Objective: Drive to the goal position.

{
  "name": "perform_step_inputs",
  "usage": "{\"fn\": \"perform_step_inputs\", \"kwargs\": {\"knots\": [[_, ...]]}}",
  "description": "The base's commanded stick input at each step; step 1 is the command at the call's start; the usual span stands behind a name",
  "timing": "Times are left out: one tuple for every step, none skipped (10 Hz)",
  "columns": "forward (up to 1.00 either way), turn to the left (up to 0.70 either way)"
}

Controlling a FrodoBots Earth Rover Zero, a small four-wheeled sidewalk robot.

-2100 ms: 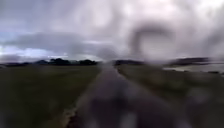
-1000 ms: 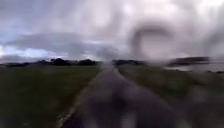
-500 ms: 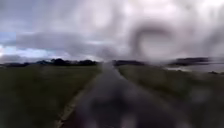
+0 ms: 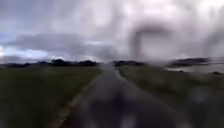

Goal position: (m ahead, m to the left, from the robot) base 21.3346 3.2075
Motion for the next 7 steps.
{"fn": "perform_step_inputs", "kwargs": {"knots": [[0.7,0.0],[0.7,0.0],[0.7,0.0],[0.7,0.0],[0.7,0.0],[0.7,0.0],[0.7,0.0]]}}
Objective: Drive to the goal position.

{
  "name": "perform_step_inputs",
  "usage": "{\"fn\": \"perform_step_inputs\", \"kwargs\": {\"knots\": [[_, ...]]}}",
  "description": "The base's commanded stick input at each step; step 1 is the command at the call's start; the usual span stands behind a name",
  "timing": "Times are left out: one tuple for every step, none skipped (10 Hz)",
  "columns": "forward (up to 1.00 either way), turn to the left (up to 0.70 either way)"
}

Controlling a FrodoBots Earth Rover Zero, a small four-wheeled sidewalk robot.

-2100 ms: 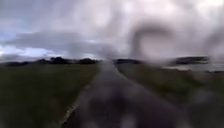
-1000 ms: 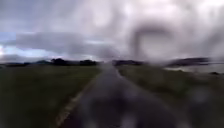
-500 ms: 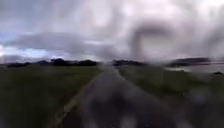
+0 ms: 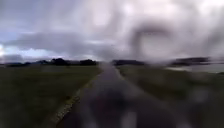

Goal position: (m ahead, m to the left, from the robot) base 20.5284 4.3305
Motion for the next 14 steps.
{"fn": "perform_step_inputs", "kwargs": {"knots": [[0.7,0.0],[0.7,0.0],[0.7,0.0],[0.7,0.0],[0.7,0.0],[0.7,0.0],[0.7,0.0],[0.7,0.0],[0.7,0.0],[0.7,0.0],[0.7,0.0],[0.7,0.0],[0.7,0.0],[0.7,0.0]]}}
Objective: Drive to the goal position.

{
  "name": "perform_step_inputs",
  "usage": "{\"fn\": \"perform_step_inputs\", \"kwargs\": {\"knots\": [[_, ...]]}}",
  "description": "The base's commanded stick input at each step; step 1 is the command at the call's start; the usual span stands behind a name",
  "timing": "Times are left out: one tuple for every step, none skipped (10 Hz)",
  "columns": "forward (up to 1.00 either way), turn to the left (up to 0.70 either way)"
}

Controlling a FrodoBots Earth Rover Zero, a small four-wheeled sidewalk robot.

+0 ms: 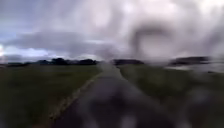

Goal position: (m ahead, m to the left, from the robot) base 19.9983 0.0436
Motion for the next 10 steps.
{"fn": "perform_step_inputs", "kwargs": {"knots": [[0.7,0.0],[0.7,0.0],[0.7,0.0],[0.7,0.0],[0.7,0.0],[0.7,0.0],[0.7,0.0],[0.7,0.0],[0.7,0.0],[0.7,0.0]]}}
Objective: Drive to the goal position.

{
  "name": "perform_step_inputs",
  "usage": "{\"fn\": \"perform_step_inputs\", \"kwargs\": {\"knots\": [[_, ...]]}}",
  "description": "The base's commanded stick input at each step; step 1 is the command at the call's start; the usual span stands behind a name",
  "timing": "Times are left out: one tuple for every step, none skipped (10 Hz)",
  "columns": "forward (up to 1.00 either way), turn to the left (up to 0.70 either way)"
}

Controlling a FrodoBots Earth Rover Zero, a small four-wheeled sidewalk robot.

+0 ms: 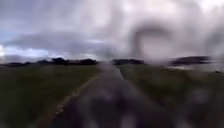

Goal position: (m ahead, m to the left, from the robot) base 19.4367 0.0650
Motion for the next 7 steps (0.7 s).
{"fn": "perform_step_inputs", "kwargs": {"knots": [[0.7,0.0],[0.7,0.0],[0.7,0.0],[0.7,0.0],[0.7,0.0],[0.7,0.0],[0.7,0.0]]}}
